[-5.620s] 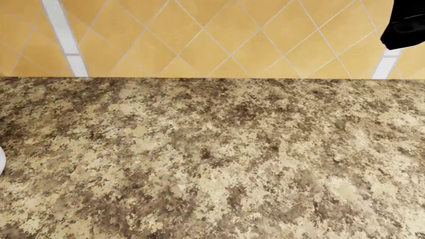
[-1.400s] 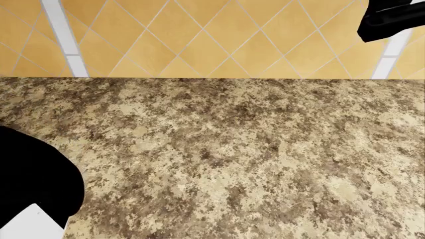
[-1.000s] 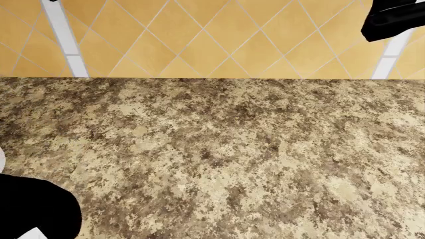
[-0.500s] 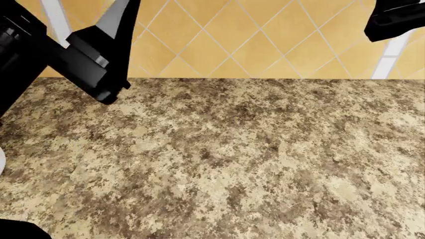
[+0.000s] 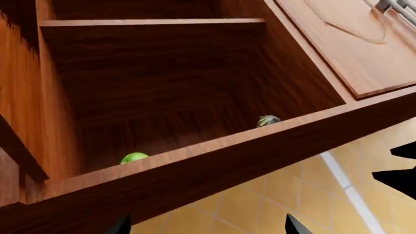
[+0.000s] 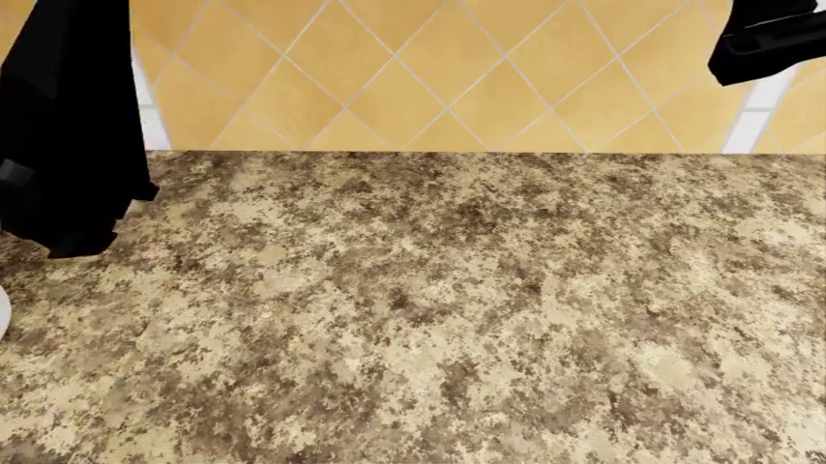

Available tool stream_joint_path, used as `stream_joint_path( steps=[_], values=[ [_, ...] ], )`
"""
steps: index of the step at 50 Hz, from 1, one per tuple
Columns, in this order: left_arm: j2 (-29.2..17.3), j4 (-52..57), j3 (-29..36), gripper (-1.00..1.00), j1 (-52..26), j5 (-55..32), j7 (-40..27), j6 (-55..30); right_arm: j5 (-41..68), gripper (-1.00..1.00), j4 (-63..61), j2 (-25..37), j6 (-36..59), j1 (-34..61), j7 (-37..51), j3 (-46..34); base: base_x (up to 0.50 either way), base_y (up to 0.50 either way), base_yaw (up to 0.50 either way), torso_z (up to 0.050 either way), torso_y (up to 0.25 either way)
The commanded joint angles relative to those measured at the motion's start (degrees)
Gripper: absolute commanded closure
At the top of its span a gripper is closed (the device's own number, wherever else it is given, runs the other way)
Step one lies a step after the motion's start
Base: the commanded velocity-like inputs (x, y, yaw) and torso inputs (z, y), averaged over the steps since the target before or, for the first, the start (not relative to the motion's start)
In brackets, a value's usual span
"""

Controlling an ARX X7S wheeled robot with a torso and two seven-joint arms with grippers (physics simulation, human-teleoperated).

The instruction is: Pick the lime, squash from the counter and place them in the cabinet. Then close the cabinet.

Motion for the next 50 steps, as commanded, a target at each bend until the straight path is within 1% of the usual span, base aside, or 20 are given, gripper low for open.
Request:
stream_joint_path(
  steps=[1,8,16,24,29,38,50],
  values=[
    [-2.47,1.42,-3.82,-1.00,2.97,-7.24,-7.30,1.36,0.36,-1.00,-0.07,0.17,-0.03,-0.14,0.33,0.11,0.00,0.00,0.00,0.000,0.000],
    [-2.52,0.17,-7.34,-1.00,1.99,-8.81,-12.64,0.00,0.67,-1.00,-0.02,0.39,0.15,0.19,0.46,0.12,0.00,0.00,0.00,0.000,0.000],
    [-2.43,-1.57,-9.10,-1.00,1.09,-8.15,-15.37,0.88,0.65,-1.00,0.23,0.46,0.00,0.62,0.52,-0.32,0.00,0.00,0.00,0.000,0.000],
    [-1.64,-4.18,-12.49,-1.00,-4.82,-11.23,-20.32,-1.53,0.84,-1.00,0.32,0.51,-0.02,0.90,0.67,-0.50,0.00,0.00,0.00,0.000,0.000],
    [-0.60,-6.78,-14.02,-1.00,-7.27,-11.21,-22.92,-1.72,1.05,-1.00,0.34,0.58,0.07,1.04,0.81,-0.48,0.00,0.00,0.00,0.000,0.000],
    [0.65,-9.16,-14.75,-1.00,-10.74,-10.84,-26.21,-1.28,0.88,-1.00,0.49,0.64,-0.48,0.79,0.81,-0.82,0.00,0.00,0.00,0.000,0.000],
    [4.18,-12.29,-20.39,-1.00,-16.99,-17.37,-32.67,-5.27,1.15,-1.00,0.55,0.84,-0.62,0.72,1.05,-0.78,0.00,0.00,0.00,0.000,0.000]
  ],
)
